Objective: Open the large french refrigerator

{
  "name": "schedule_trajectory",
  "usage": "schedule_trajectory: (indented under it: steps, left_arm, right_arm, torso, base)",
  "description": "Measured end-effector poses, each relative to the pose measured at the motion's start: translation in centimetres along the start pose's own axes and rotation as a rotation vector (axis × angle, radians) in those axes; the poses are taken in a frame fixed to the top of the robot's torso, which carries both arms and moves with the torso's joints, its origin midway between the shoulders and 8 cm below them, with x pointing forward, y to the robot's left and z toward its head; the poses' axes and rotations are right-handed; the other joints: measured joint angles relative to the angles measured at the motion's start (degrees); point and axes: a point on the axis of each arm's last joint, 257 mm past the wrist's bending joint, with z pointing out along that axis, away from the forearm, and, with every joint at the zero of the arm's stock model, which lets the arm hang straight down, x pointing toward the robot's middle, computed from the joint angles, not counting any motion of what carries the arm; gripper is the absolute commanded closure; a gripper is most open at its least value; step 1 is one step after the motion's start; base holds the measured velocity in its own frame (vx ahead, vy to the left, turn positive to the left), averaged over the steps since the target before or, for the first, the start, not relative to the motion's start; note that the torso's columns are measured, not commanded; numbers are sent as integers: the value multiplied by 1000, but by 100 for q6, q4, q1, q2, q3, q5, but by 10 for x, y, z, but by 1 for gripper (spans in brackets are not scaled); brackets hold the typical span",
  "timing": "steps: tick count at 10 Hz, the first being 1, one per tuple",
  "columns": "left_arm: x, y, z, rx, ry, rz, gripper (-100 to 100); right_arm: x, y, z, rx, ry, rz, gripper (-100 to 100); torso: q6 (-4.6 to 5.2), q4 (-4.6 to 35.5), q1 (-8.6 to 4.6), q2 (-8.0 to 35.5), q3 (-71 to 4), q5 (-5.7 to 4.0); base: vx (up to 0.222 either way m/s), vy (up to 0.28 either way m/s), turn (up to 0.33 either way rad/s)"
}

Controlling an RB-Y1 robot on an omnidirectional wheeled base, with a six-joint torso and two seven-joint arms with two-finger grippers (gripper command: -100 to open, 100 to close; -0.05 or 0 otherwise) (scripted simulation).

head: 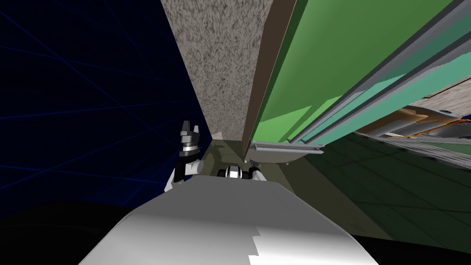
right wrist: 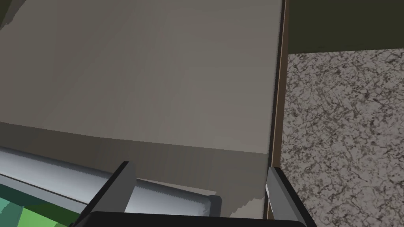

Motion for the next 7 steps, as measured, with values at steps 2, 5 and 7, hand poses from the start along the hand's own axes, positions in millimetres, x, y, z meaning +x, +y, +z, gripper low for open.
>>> schedule_trajectory:
  steps: [2,5,7]
  left_arm:
    - [0,0,0,0,0,0,0]
    - [0,0,0,0,0,0,0]
    - [0,0,0,0,0,0,0]
  right_arm:
    - [12,-18,3,62,11,-77,-100]
    - [27,-43,4,152,20,-204,-100]
    - [31,-61,2,211,18,-278,-100]
  torso:
    - [0,-1,1,-2,-2,1]
    - [-3,-1,5,-4,-2,1]
    - [-3,-1,2,-6,-3,0]
  base:
    - [53,42,81]
    - [53,39,89]
    - [61,37,74]
